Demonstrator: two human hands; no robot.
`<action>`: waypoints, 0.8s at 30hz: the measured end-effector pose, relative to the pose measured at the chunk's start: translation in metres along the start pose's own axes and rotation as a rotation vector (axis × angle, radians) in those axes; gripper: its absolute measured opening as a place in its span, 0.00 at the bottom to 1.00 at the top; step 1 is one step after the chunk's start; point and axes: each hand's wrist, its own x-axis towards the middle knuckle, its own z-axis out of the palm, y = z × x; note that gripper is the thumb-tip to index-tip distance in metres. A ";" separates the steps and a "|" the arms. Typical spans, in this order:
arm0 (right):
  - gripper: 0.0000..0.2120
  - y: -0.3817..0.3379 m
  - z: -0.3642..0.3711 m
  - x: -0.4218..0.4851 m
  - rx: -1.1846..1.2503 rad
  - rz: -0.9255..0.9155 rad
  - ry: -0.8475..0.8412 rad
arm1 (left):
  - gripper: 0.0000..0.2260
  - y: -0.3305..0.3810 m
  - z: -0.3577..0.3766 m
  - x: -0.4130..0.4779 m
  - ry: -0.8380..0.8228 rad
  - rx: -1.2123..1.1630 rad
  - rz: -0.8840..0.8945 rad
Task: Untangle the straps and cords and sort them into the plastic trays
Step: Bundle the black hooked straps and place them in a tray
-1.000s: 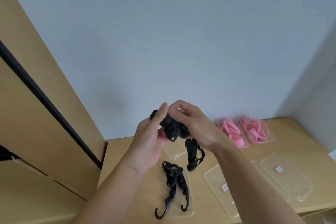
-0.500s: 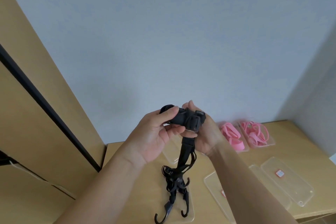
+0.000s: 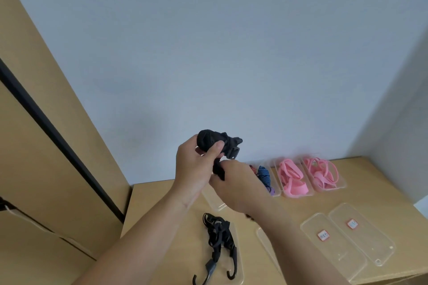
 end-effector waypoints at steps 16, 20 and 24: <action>0.11 0.004 -0.076 0.029 0.564 -0.199 -0.071 | 0.10 0.000 -0.024 -0.040 -0.508 -0.057 0.176; 0.19 0.007 -0.017 0.024 1.161 0.087 -0.032 | 0.14 0.005 -0.015 -0.036 -0.409 -0.376 0.067; 0.21 0.003 0.019 0.006 0.997 0.150 -0.035 | 0.08 0.003 -0.013 -0.030 -0.235 -0.421 0.016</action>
